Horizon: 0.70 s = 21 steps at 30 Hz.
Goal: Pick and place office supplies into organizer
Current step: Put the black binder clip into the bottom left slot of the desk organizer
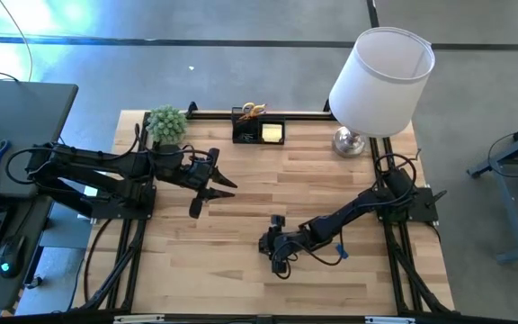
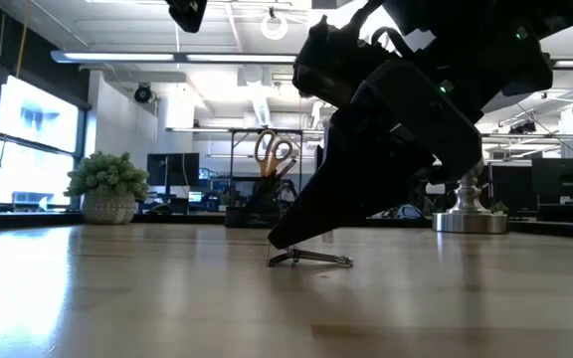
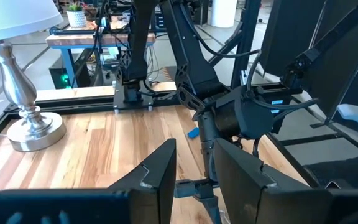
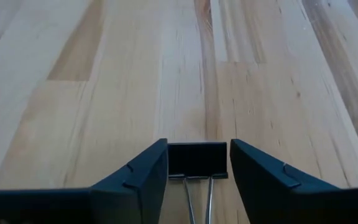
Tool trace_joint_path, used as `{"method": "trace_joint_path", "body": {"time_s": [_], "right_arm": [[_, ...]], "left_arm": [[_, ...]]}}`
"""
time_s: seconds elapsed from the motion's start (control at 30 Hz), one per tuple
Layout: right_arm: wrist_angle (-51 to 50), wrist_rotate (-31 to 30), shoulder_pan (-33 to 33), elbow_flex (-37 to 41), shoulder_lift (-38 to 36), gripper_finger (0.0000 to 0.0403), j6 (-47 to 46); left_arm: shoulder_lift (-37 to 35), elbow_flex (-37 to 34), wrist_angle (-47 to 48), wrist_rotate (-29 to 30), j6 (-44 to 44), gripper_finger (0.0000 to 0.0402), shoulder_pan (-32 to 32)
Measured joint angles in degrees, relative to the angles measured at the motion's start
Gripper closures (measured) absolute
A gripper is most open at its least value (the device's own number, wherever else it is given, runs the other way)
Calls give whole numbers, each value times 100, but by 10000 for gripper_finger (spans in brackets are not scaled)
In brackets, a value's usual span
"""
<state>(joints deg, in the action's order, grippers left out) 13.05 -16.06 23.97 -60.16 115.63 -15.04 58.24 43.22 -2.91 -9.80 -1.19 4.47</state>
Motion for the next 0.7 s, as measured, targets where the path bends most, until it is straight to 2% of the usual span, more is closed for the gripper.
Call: {"method": "trace_joint_path", "body": {"time_s": [0.3, 0.7], "right_arm": [[-29, -26, 15, 0, 0, 253, -55], [383, -69, 17, -7, 332, 243, -76]], "left_arm": [[0, 0, 1, 0, 2, 305, 0], [-2, 0, -3, 0, 2, 305, 2]]}}
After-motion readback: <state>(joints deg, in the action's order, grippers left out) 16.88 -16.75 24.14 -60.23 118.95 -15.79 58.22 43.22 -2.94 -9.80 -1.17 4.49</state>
